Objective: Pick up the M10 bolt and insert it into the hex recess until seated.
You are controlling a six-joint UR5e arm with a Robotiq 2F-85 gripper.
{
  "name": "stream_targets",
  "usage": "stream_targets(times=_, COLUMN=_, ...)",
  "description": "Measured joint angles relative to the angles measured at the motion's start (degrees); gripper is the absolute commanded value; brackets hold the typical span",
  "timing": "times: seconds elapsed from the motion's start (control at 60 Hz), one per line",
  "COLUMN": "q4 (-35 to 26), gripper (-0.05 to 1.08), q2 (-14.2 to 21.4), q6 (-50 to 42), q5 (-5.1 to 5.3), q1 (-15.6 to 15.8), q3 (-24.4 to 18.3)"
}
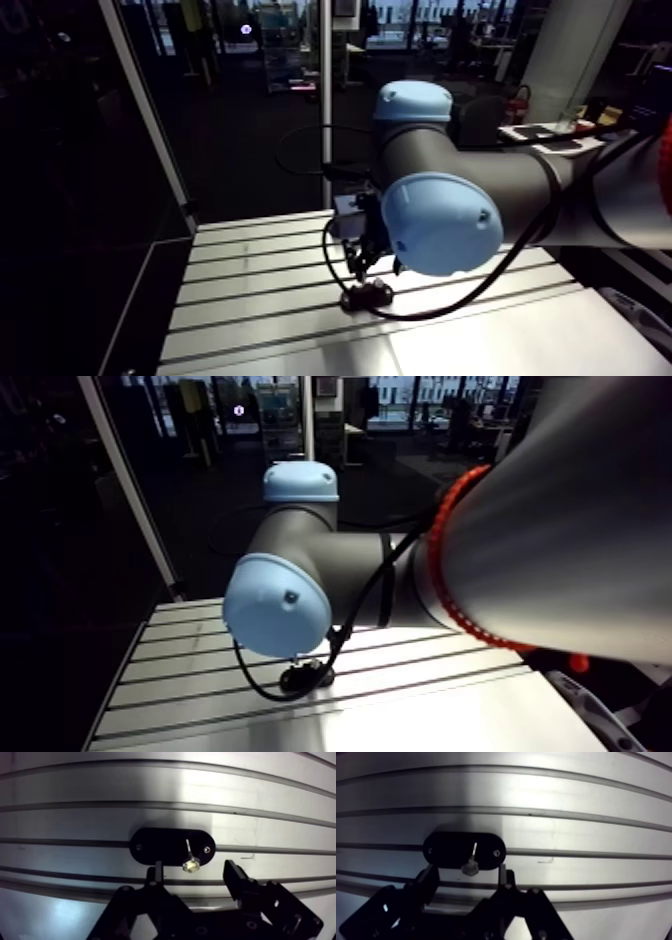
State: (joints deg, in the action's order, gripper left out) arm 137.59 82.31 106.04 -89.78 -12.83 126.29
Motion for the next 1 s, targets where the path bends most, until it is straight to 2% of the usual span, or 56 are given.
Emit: stream_targets(times=1.0, q4=0.1, gripper=0.50, q2=-1.1, q6=0.0, q5=0.08, q1=-0.1, q3=0.5)
